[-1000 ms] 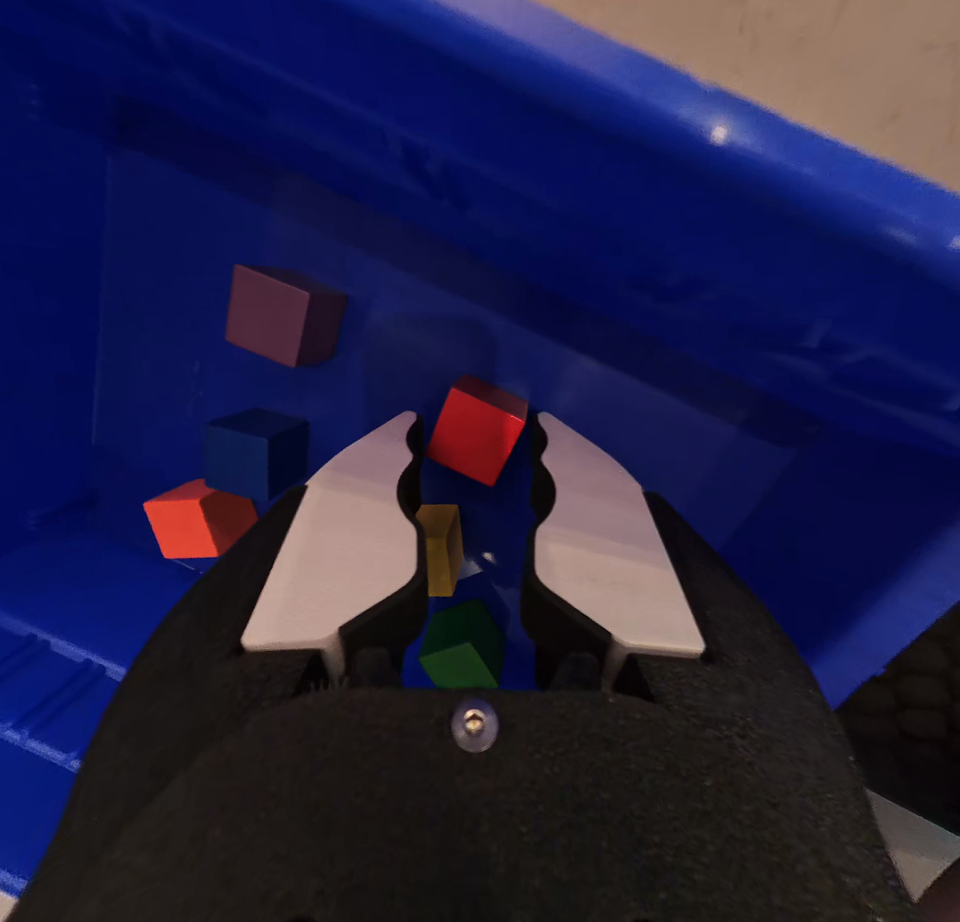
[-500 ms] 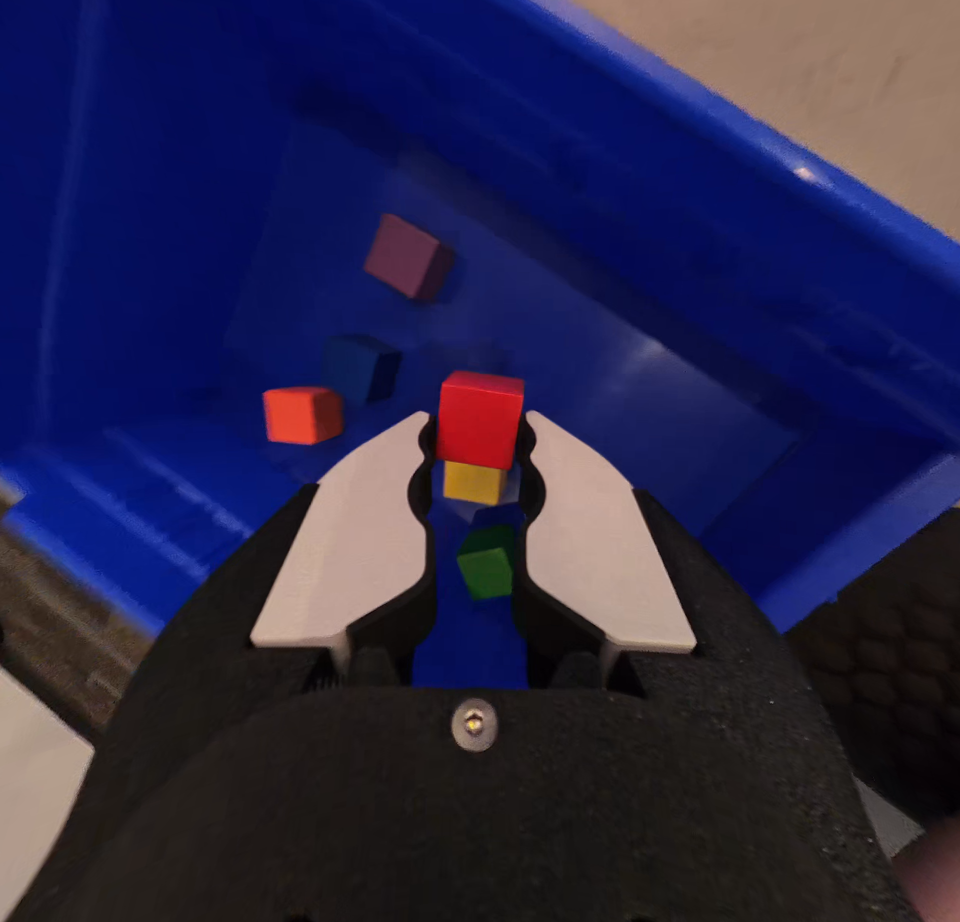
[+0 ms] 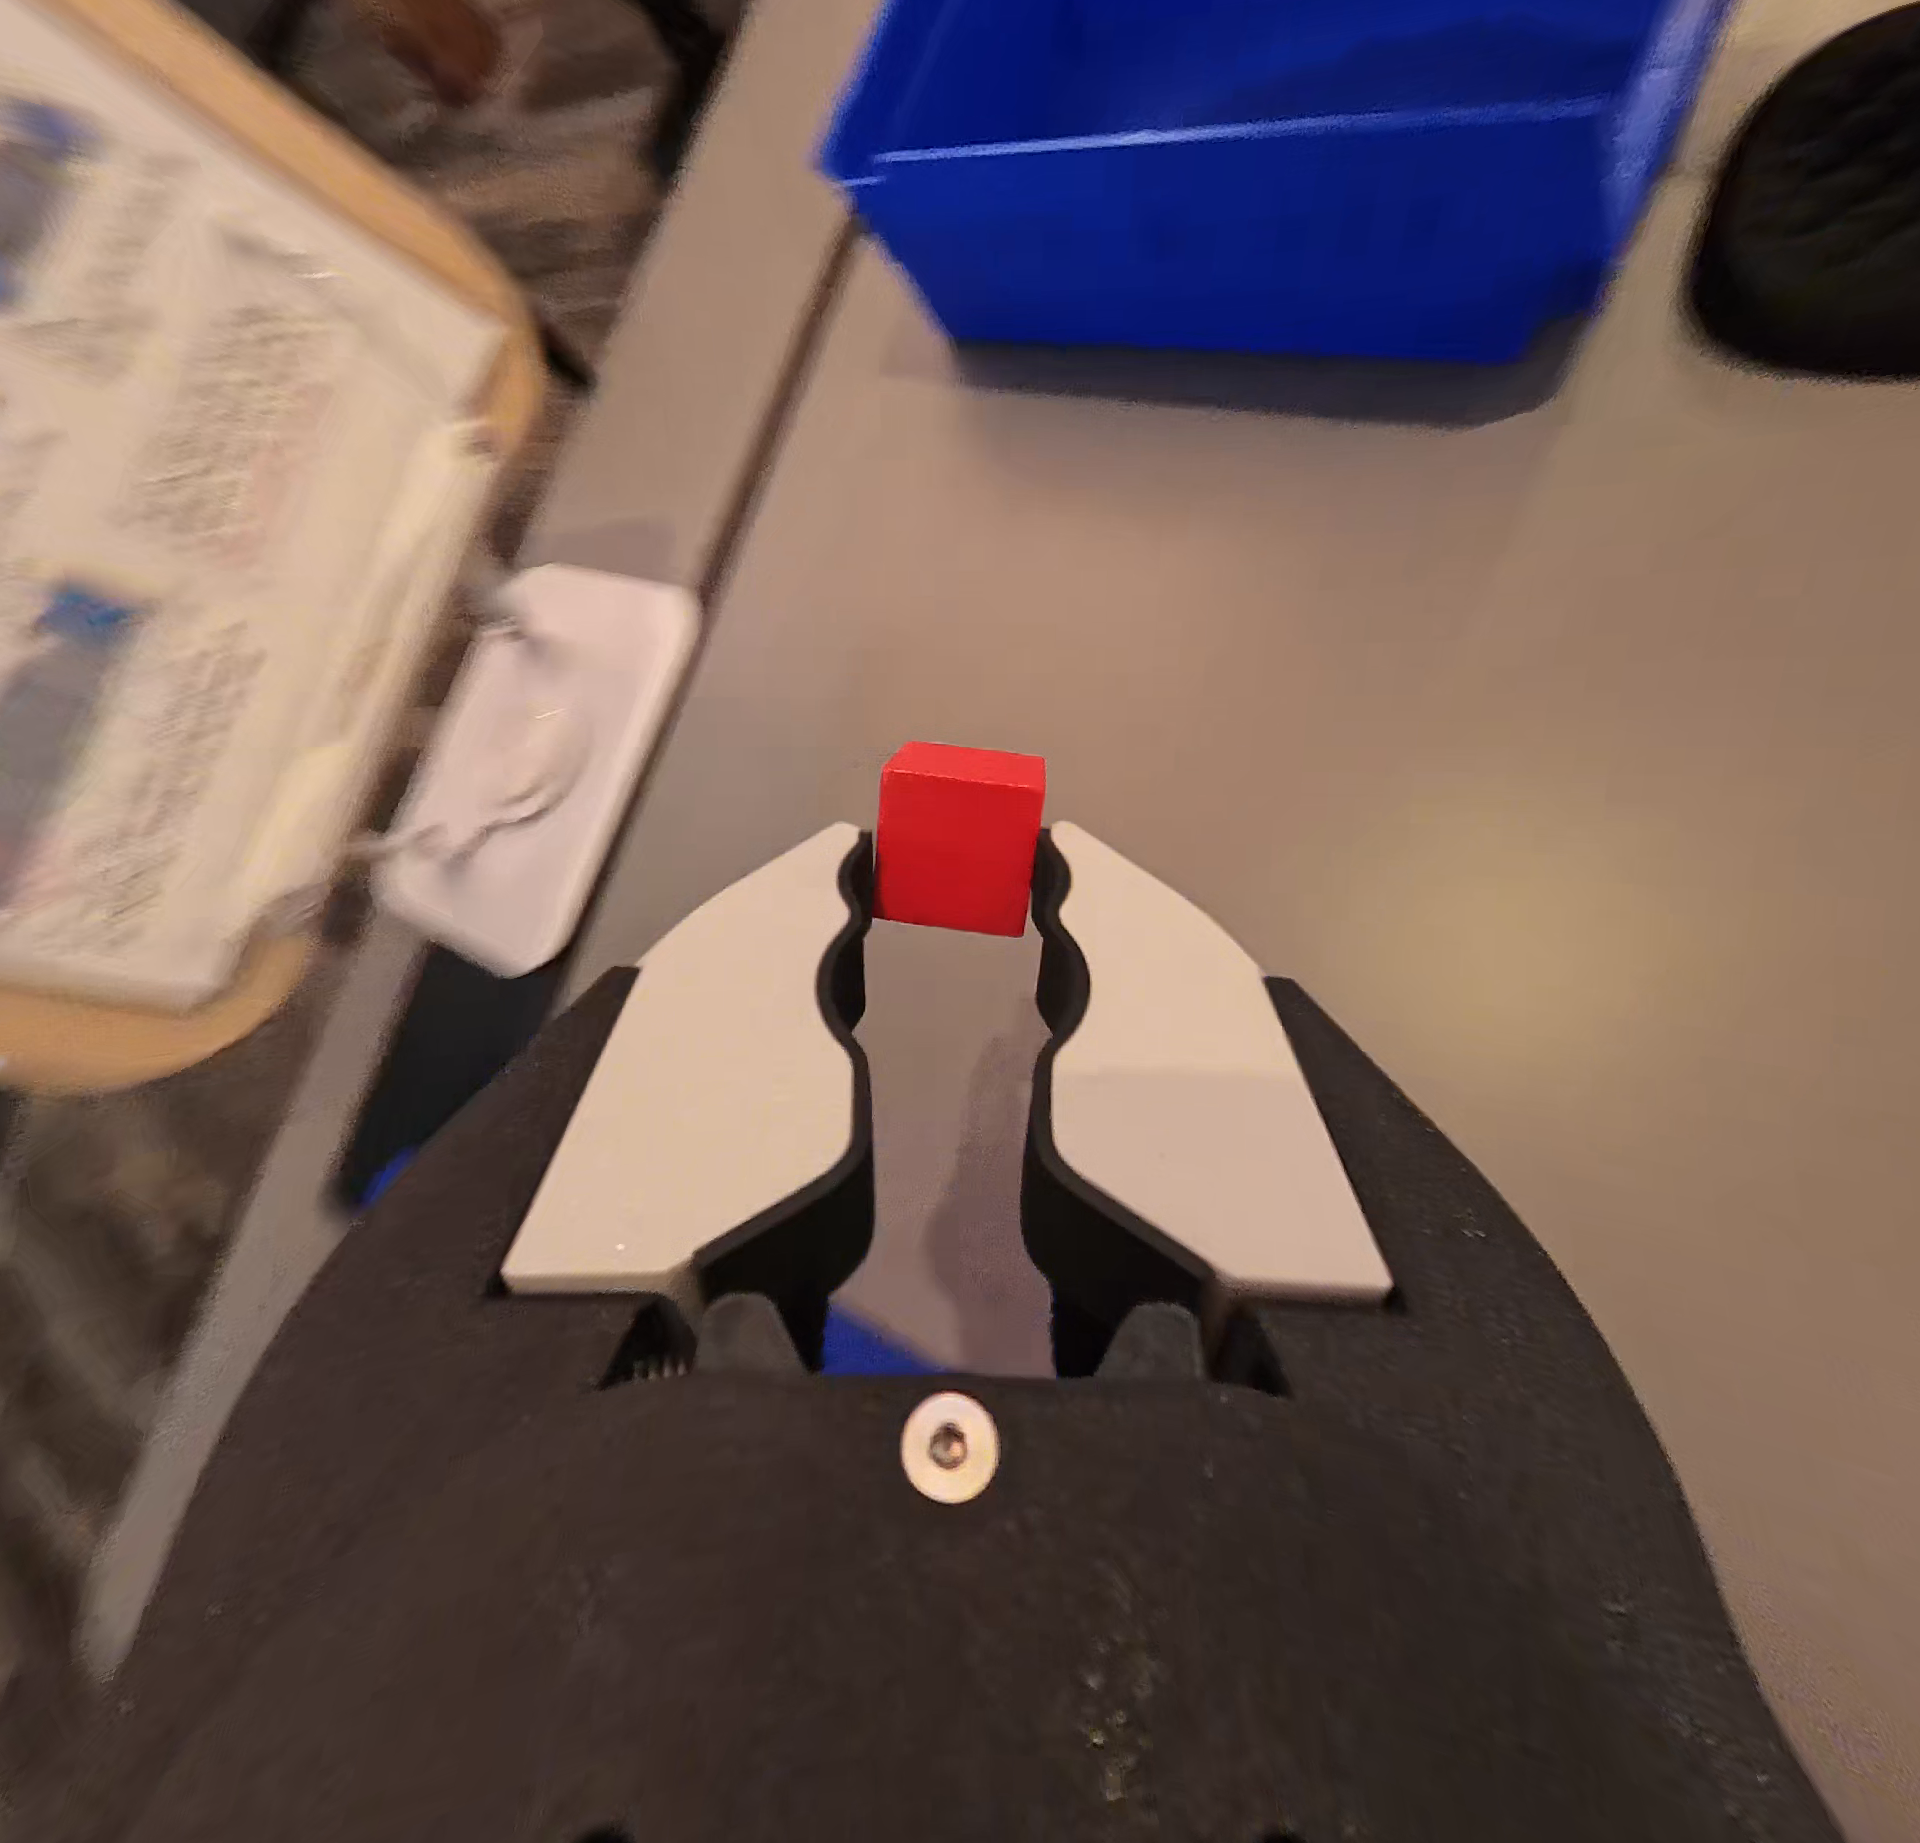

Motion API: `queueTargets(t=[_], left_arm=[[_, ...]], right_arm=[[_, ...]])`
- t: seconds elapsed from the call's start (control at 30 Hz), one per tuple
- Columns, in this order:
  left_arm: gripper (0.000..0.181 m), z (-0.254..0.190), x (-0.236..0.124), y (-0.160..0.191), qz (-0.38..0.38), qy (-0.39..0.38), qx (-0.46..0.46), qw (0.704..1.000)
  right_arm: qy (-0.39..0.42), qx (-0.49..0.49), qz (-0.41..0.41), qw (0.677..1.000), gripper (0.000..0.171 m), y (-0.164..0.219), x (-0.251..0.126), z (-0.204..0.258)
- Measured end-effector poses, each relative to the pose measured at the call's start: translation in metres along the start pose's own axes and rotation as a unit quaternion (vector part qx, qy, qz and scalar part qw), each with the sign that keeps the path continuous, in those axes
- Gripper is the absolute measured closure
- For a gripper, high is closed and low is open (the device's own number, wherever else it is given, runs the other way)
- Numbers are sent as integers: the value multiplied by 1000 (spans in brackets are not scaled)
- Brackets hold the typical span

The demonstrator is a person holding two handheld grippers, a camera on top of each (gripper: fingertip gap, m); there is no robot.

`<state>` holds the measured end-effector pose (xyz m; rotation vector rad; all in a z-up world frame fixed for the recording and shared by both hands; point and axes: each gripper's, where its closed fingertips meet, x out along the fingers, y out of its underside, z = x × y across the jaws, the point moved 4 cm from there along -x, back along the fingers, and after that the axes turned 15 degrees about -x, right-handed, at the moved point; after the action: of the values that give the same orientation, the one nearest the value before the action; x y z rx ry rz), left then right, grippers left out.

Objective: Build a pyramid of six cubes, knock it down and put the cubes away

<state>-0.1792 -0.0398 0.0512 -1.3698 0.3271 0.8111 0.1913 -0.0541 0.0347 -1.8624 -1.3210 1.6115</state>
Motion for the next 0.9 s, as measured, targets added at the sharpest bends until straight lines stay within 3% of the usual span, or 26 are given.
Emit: queueTargets(t=[0.17,0.37,0.6,0.9], left_arm=[[152,-51,100,-8,115,136,-13,984],[152,-65,172,5,231,128,25,964],[152,-73,207,8,266,129,34,955],[153,-73,211,20,301,138,63,942]], right_arm=[[-10,20,-30,999,125,7,-16,-12],[-21,15,-18,1000,126,16,-18,-15],[-40,2,-5,999,125,18,-9,-8],[-48,14,-14,999,125,20,-10,-12]])
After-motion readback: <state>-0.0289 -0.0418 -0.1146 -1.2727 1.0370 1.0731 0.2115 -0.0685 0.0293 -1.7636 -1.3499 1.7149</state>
